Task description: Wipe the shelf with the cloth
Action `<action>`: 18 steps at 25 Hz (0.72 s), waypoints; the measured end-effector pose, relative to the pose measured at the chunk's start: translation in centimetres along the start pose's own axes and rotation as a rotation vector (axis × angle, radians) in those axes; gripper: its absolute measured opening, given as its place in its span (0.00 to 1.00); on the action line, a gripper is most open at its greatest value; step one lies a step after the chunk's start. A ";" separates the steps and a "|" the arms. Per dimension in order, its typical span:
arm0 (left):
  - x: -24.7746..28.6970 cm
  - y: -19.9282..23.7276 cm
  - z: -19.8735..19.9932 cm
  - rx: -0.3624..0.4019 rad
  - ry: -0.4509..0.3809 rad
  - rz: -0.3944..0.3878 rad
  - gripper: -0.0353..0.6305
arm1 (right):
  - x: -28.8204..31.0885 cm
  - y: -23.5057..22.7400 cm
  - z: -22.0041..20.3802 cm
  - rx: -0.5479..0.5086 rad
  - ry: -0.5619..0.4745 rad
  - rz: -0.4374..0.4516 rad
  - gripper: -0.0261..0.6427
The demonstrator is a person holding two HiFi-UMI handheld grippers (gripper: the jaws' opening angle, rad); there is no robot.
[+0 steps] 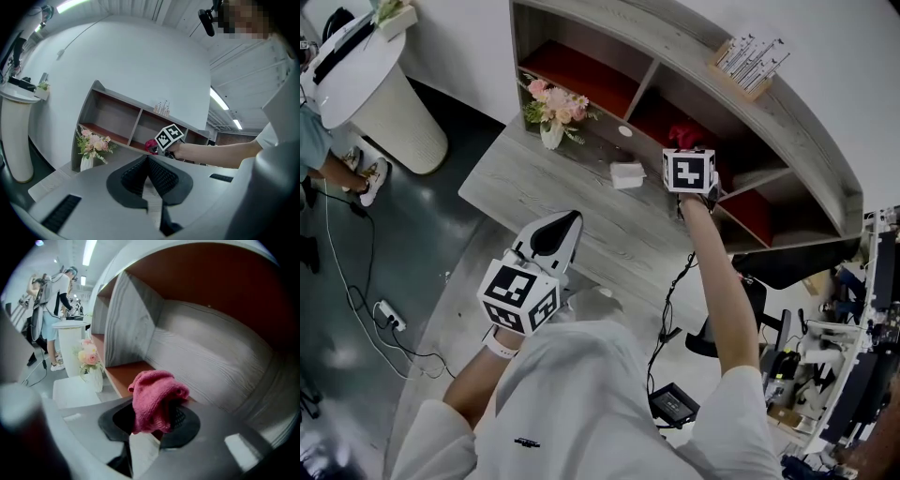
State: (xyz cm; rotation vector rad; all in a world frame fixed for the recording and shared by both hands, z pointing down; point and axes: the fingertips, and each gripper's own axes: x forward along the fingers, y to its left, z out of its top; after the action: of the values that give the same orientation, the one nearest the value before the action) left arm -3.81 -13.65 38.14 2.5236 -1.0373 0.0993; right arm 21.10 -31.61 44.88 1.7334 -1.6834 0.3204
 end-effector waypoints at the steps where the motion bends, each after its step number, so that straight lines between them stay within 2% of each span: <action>1: -0.1 0.2 0.0 0.000 -0.001 0.006 0.06 | 0.3 0.8 0.5 -0.008 -0.011 0.011 0.22; 9: -1.1 1.7 -0.1 -0.005 0.004 0.061 0.06 | 2.6 5.5 4.9 0.003 -0.057 0.116 0.22; 13: -1.2 1.9 -0.1 -0.007 0.002 0.070 0.06 | 2.5 8.1 5.9 0.023 -0.144 0.234 0.22; 15: -1.0 1.9 -0.1 -0.006 0.002 0.068 0.06 | 2.2 8.5 5.8 0.101 -0.193 0.295 0.22; 18: -0.7 1.5 0.0 -0.003 0.004 0.057 0.06 | 1.2 7.2 5.0 0.312 -0.241 0.317 0.22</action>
State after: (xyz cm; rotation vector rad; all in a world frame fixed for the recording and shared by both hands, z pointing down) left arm -5.35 -14.11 38.52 2.4906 -1.1079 0.1189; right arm 13.03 -35.14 44.09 1.7757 -2.1861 0.5619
